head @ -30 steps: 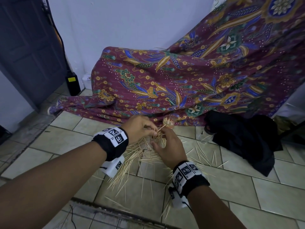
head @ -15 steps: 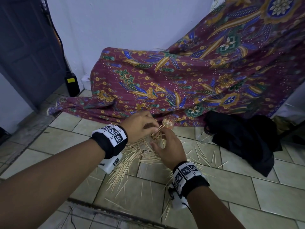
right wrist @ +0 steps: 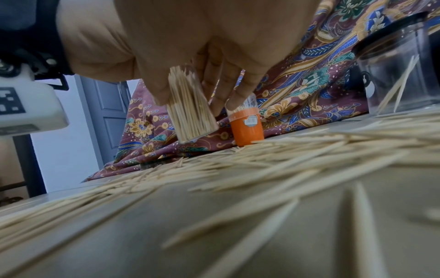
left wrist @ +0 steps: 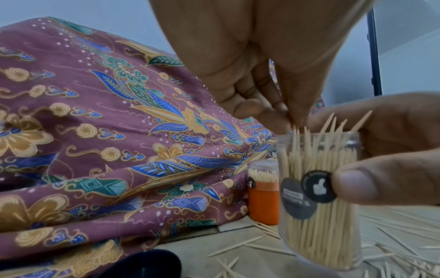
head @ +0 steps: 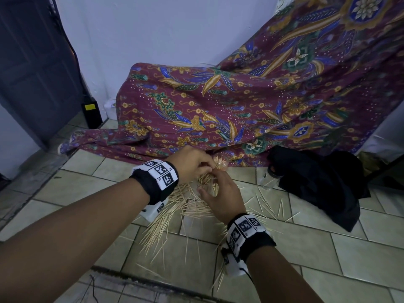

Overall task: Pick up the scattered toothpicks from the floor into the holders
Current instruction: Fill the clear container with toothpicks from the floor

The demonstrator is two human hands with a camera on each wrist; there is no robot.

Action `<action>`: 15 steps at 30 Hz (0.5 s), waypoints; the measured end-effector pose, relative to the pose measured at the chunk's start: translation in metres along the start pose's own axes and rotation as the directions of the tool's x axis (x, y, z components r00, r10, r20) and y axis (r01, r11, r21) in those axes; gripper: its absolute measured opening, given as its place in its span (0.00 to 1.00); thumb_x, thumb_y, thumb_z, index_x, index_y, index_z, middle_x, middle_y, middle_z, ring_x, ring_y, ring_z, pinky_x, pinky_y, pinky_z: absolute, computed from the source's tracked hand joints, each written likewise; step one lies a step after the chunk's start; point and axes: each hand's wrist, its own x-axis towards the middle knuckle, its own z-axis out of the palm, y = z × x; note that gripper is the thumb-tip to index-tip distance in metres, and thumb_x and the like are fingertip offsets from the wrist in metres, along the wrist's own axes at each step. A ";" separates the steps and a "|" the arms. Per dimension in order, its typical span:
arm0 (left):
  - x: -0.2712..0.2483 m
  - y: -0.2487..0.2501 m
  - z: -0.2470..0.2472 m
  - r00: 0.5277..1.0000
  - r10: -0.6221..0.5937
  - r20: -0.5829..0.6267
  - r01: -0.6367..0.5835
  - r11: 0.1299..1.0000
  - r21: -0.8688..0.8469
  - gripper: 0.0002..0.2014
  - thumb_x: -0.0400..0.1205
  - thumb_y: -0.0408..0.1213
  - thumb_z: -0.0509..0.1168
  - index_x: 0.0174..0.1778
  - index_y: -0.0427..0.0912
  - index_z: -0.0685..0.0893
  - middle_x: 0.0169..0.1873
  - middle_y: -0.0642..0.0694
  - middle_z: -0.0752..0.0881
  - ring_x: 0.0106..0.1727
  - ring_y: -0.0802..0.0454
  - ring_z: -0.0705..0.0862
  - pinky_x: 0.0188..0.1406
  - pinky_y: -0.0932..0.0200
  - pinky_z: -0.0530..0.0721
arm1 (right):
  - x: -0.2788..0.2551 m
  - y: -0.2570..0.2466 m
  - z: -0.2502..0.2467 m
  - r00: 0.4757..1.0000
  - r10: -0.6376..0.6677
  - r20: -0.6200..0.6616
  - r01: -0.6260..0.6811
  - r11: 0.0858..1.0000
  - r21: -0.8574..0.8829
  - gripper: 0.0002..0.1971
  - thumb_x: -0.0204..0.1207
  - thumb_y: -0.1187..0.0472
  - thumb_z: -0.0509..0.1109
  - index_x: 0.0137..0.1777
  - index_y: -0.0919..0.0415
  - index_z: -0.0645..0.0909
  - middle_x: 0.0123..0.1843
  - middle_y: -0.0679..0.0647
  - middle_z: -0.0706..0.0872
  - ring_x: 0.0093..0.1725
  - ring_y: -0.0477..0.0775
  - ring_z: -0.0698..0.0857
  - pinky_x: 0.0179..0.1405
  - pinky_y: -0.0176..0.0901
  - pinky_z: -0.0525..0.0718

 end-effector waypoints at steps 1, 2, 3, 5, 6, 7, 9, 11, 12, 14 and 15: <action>-0.001 0.000 -0.002 1.000 -0.010 -0.020 0.009 1.000 -0.010 0.06 0.80 0.39 0.71 0.50 0.49 0.92 0.44 0.52 0.90 0.41 0.60 0.84 0.47 0.59 0.84 | 0.000 0.001 0.000 1.000 -0.001 -0.003 0.001 1.000 0.003 0.28 0.73 0.49 0.77 0.70 0.54 0.74 0.66 0.50 0.82 0.59 0.51 0.83 0.56 0.51 0.84; -0.002 -0.002 -0.003 0.999 -0.013 -0.033 0.013 1.000 -0.014 0.06 0.80 0.40 0.71 0.50 0.49 0.92 0.44 0.53 0.91 0.41 0.60 0.84 0.47 0.60 0.83 | 0.000 0.001 0.000 1.000 -0.003 -0.004 0.003 1.000 0.007 0.28 0.73 0.49 0.77 0.71 0.54 0.74 0.67 0.49 0.81 0.60 0.51 0.83 0.57 0.51 0.84; -0.004 -0.004 -0.002 1.000 -0.010 -0.026 0.010 1.000 -0.007 0.06 0.80 0.41 0.71 0.49 0.49 0.92 0.44 0.53 0.91 0.43 0.59 0.83 0.47 0.61 0.81 | 0.000 0.001 0.000 1.000 -0.004 -0.004 0.004 1.000 0.012 0.28 0.73 0.50 0.77 0.71 0.54 0.74 0.67 0.49 0.81 0.60 0.51 0.83 0.58 0.51 0.84; -0.010 -0.009 0.001 0.999 0.019 0.039 -0.020 0.999 0.033 0.07 0.80 0.44 0.70 0.51 0.51 0.92 0.46 0.55 0.89 0.49 0.57 0.78 0.51 0.57 0.78 | 0.000 0.000 -0.001 1.000 -0.002 -0.008 0.002 1.000 0.020 0.28 0.73 0.50 0.77 0.71 0.55 0.75 0.68 0.50 0.81 0.62 0.52 0.83 0.60 0.50 0.82; -0.013 -0.012 0.004 0.996 0.038 0.077 -0.042 0.998 0.053 0.08 0.81 0.45 0.69 0.52 0.51 0.91 0.47 0.56 0.88 0.52 0.56 0.76 0.53 0.55 0.77 | 0.000 0.000 -0.001 1.000 0.001 -0.010 0.000 1.000 0.020 0.28 0.73 0.50 0.78 0.71 0.55 0.75 0.68 0.50 0.81 0.62 0.52 0.83 0.60 0.49 0.82; -0.016 -0.015 0.006 0.993 0.057 0.102 -0.064 0.996 0.069 0.09 0.82 0.46 0.68 0.53 0.51 0.91 0.49 0.55 0.86 0.54 0.54 0.74 0.55 0.53 0.76 | 0.000 0.000 -0.001 1.000 0.004 -0.011 -0.003 1.000 0.021 0.28 0.72 0.51 0.78 0.70 0.55 0.75 0.68 0.50 0.81 0.62 0.52 0.83 0.61 0.48 0.81; -0.021 -0.020 0.009 0.991 0.099 0.084 -0.106 0.991 0.081 0.11 0.83 0.46 0.66 0.56 0.50 0.90 0.50 0.53 0.82 0.55 0.52 0.74 0.57 0.52 0.75 | 0.000 0.000 -0.001 1.000 0.008 -0.010 -0.008 1.000 0.027 0.28 0.72 0.51 0.78 0.70 0.56 0.75 0.68 0.50 0.81 0.62 0.52 0.83 0.61 0.48 0.81; -0.023 -0.021 0.008 0.994 0.103 0.028 -0.105 0.993 0.057 0.12 0.85 0.44 0.64 0.60 0.49 0.88 0.50 0.52 0.79 0.55 0.53 0.74 0.56 0.55 0.74 | 0.000 0.000 -0.001 1.000 0.006 -0.011 -0.006 0.999 0.032 0.29 0.72 0.51 0.78 0.72 0.56 0.74 0.68 0.51 0.81 0.62 0.52 0.83 0.60 0.50 0.82; -0.024 -0.022 0.007 0.995 0.103 0.013 -0.103 0.994 0.036 0.13 0.85 0.45 0.63 0.62 0.50 0.87 0.50 0.52 0.78 0.55 0.55 0.73 0.56 0.57 0.73 | 0.000 0.000 0.000 1.000 0.001 -0.014 -0.001 0.999 0.034 0.29 0.72 0.51 0.78 0.72 0.56 0.74 0.68 0.51 0.82 0.62 0.52 0.83 0.60 0.50 0.83; -0.026 -0.021 0.007 0.995 0.102 0.022 -0.102 0.995 0.008 0.13 0.84 0.48 0.64 0.63 0.53 0.86 0.50 0.54 0.76 0.55 0.56 0.73 0.57 0.58 0.72 | 0.001 0.001 0.001 1.000 -0.001 -0.019 0.002 0.999 0.037 0.29 0.73 0.51 0.77 0.72 0.57 0.74 0.66 0.52 0.83 0.61 0.53 0.83 0.59 0.50 0.83; -0.028 -0.020 0.008 0.994 0.102 0.041 -0.102 0.995 0.005 0.14 0.82 0.50 0.66 0.62 0.54 0.87 0.50 0.54 0.76 0.56 0.56 0.73 0.57 0.58 0.72 | 0.001 0.002 0.001 1.000 -0.001 -0.018 0.002 0.999 0.039 0.28 0.73 0.51 0.77 0.70 0.57 0.75 0.65 0.52 0.83 0.60 0.53 0.84 0.57 0.51 0.83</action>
